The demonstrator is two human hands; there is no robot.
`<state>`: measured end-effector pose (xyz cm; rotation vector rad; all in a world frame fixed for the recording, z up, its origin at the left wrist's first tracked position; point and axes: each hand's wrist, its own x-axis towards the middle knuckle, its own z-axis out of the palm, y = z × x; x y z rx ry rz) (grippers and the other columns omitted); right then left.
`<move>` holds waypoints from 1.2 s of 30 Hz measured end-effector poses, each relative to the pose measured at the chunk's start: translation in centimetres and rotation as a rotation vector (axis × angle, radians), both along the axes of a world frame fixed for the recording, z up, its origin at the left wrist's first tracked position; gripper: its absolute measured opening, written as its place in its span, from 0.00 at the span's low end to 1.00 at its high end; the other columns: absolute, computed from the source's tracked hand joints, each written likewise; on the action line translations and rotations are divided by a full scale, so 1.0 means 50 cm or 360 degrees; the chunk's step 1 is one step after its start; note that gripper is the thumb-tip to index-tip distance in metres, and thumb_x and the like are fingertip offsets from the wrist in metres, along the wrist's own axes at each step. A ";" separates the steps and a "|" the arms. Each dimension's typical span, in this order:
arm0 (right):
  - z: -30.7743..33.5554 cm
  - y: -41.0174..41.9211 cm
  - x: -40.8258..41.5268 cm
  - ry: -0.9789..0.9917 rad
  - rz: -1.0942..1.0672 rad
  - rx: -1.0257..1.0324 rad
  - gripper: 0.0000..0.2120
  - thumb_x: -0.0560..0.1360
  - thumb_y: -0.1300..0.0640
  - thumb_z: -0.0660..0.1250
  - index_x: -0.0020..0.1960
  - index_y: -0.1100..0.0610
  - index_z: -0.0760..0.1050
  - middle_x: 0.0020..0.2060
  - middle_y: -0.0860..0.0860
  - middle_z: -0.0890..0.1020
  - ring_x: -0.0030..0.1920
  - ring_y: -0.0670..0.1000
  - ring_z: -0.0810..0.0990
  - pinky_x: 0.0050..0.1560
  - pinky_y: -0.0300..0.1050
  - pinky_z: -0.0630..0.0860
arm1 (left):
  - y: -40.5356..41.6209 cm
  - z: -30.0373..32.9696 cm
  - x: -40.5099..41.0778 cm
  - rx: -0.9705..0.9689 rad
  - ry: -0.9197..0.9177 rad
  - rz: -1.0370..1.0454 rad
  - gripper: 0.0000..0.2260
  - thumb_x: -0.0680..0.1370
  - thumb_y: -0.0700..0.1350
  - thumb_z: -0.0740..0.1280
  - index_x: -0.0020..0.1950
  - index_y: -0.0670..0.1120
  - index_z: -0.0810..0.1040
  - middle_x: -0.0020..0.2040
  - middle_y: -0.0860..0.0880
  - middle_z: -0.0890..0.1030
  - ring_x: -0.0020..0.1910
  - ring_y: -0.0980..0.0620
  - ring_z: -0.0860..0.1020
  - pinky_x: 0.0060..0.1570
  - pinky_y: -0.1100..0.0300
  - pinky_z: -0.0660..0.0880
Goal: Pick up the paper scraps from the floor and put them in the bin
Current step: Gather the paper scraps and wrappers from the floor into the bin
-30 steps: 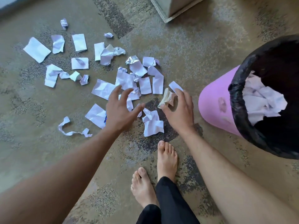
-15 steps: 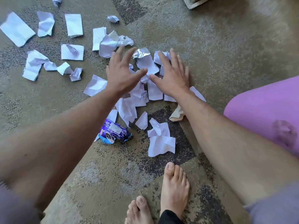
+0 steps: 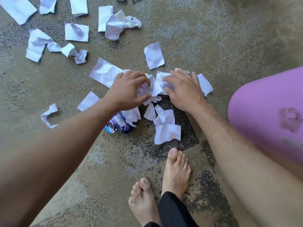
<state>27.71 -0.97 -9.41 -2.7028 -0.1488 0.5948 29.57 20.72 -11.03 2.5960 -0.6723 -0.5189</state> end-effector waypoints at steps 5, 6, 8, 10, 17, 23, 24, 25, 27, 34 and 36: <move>0.031 -0.073 -0.031 0.0027 -0.0509 -0.0268 0.35 0.70 0.27 0.60 0.73 0.40 0.62 0.77 0.52 0.58 0.77 0.59 0.53 0.70 0.68 0.54 | 0.016 0.021 -0.045 0.0227 0.0127 0.0067 0.43 0.64 0.78 0.58 0.75 0.60 0.61 0.74 0.48 0.65 0.73 0.43 0.61 0.68 0.39 0.61; 0.031 -0.081 -0.031 0.0179 -0.0579 -0.0310 0.39 0.67 0.24 0.59 0.74 0.37 0.58 0.78 0.52 0.54 0.77 0.60 0.51 0.69 0.70 0.55 | 0.013 0.023 -0.046 0.0305 0.0163 0.0036 0.47 0.62 0.80 0.58 0.77 0.61 0.57 0.76 0.47 0.61 0.75 0.42 0.58 0.69 0.37 0.59; 0.025 -0.082 -0.034 0.0384 -0.0578 -0.0359 0.42 0.64 0.23 0.61 0.74 0.34 0.53 0.78 0.52 0.50 0.76 0.63 0.51 0.67 0.72 0.58 | 0.005 0.020 -0.047 0.0442 0.0186 -0.0047 0.52 0.58 0.81 0.62 0.78 0.64 0.50 0.78 0.47 0.55 0.77 0.41 0.52 0.70 0.34 0.56; 0.017 -0.066 -0.038 0.0400 -0.0443 -0.0371 0.41 0.65 0.24 0.63 0.73 0.33 0.52 0.77 0.53 0.50 0.73 0.65 0.55 0.65 0.70 0.63 | -0.002 0.013 -0.049 0.0554 0.0173 -0.0119 0.54 0.57 0.79 0.66 0.77 0.66 0.47 0.80 0.46 0.51 0.78 0.40 0.48 0.70 0.34 0.54; 0.005 0.042 -0.052 0.0152 -0.0306 -0.0042 0.29 0.74 0.44 0.70 0.72 0.44 0.65 0.71 0.58 0.59 0.68 0.61 0.63 0.61 0.54 0.73 | 0.005 -0.010 -0.074 0.0366 0.0085 -0.0064 0.30 0.70 0.61 0.73 0.70 0.63 0.68 0.77 0.47 0.58 0.72 0.41 0.56 0.63 0.42 0.61; -0.005 0.087 -0.074 0.0077 -0.0414 0.0264 0.16 0.70 0.66 0.67 0.57 0.55 0.78 0.59 0.58 0.68 0.54 0.59 0.74 0.46 0.40 0.66 | 0.007 -0.058 -0.113 -0.0197 -0.0247 0.0134 0.07 0.72 0.42 0.69 0.49 0.49 0.76 0.61 0.44 0.72 0.55 0.39 0.70 0.52 0.46 0.69; -0.004 0.090 -0.079 0.0119 -0.0432 0.0322 0.15 0.70 0.68 0.66 0.55 0.57 0.79 0.58 0.58 0.69 0.52 0.59 0.74 0.45 0.38 0.64 | 0.002 -0.058 -0.116 -0.0219 -0.0250 0.0152 0.04 0.73 0.39 0.66 0.46 0.46 0.78 0.59 0.41 0.74 0.53 0.39 0.71 0.54 0.49 0.67; -0.005 0.092 -0.084 0.0163 -0.0469 0.0394 0.15 0.70 0.69 0.65 0.54 0.59 0.80 0.57 0.59 0.70 0.52 0.59 0.74 0.45 0.36 0.63 | -0.003 -0.055 -0.116 -0.0219 -0.0235 0.0183 0.05 0.73 0.36 0.65 0.44 0.44 0.79 0.55 0.40 0.76 0.51 0.39 0.72 0.53 0.53 0.64; -0.002 0.094 -0.091 0.0215 -0.0612 0.0524 0.12 0.70 0.69 0.67 0.49 0.59 0.82 0.54 0.58 0.73 0.52 0.57 0.75 0.45 0.33 0.62 | -0.012 -0.039 -0.114 -0.0231 -0.0137 0.0292 0.07 0.71 0.32 0.65 0.40 0.41 0.80 0.50 0.39 0.78 0.48 0.39 0.74 0.50 0.57 0.62; 0.069 0.061 -0.114 0.0463 -0.1307 0.1043 0.08 0.67 0.63 0.72 0.39 0.49 0.82 0.43 0.50 0.85 0.40 0.52 0.83 0.39 0.47 0.79 | -0.034 0.081 -0.112 -0.0454 0.0250 0.0739 0.05 0.71 0.40 0.71 0.43 0.38 0.83 0.44 0.43 0.81 0.38 0.48 0.76 0.36 0.69 0.68; 0.117 0.052 -0.126 0.0493 -0.1397 0.1205 0.10 0.68 0.66 0.71 0.40 0.51 0.82 0.42 0.48 0.85 0.35 0.50 0.81 0.35 0.44 0.77 | -0.039 0.132 -0.124 -0.0555 0.0377 0.0911 0.05 0.72 0.36 0.71 0.47 0.41 0.84 0.42 0.49 0.80 0.38 0.54 0.74 0.37 0.74 0.66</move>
